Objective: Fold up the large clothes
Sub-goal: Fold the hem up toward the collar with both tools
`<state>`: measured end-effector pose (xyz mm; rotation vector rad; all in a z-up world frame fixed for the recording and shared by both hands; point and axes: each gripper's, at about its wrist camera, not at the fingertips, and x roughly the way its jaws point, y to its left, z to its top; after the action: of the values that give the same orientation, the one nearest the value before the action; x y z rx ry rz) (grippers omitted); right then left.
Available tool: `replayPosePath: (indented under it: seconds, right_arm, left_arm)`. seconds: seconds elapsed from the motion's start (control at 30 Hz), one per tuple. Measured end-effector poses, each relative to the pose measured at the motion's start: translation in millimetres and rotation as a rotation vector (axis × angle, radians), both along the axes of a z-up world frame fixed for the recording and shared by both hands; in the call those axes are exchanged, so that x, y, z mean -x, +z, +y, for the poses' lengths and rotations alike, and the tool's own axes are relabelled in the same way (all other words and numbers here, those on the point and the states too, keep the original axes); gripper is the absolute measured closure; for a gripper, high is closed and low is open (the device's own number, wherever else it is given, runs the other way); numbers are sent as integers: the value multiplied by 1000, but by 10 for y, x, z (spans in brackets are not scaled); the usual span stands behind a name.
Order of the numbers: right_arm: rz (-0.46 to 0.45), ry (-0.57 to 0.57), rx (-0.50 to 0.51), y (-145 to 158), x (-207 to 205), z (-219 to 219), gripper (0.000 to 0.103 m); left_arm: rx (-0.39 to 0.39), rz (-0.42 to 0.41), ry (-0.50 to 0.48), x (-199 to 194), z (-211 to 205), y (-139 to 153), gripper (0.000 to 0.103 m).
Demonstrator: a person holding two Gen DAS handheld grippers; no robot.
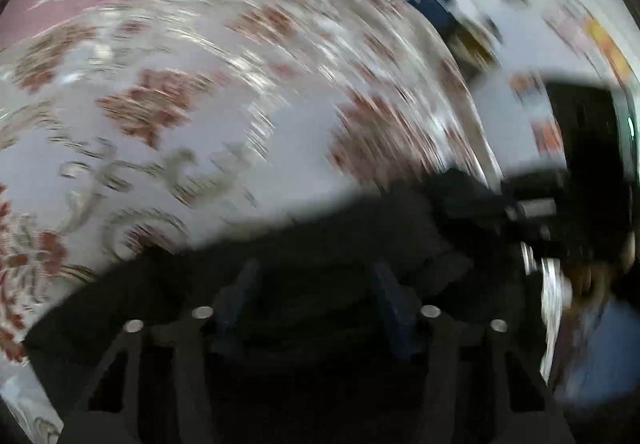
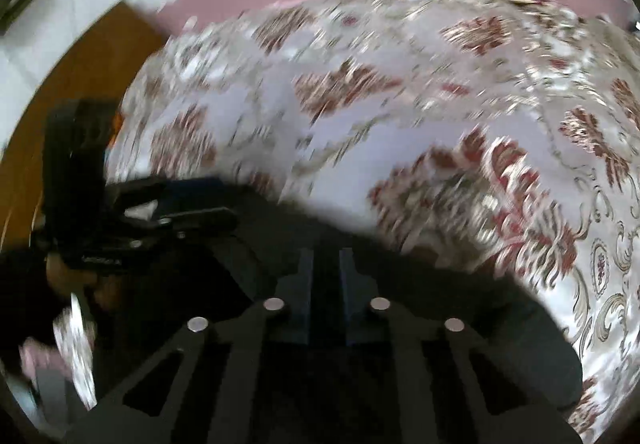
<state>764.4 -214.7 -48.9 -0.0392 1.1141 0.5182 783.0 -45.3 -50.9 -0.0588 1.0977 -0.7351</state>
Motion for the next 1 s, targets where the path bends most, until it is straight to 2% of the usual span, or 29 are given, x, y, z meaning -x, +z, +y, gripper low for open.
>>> replayPosePath:
  seconds: [0.17,0.27,0.43,0.63,0.83,1.0]
  right_arm:
    - [128,163,174,-264,227,143,96]
    - [184,164,181,-376,217,127,96]
    - [245,116,170,-603,92,122,100]
    - [266,80,165,-922,-38,208,102]
    - [255,24,67,-1065,-50,86,103]
    - [97,31,96,-814,286,125,103]
  left_arm:
    - [-53,56,-163,177,-110,-141,56]
    - [-130,96,-234,183,-192,-286,57]
    - [-267,75,-238,130,-391,-472,57]
    - [-367,51,-245,96,-593,-728,57]
    - [-345,10,-183,201,-562,-799,57]
    - [-253,-1,-105,389,-295,-604,56]
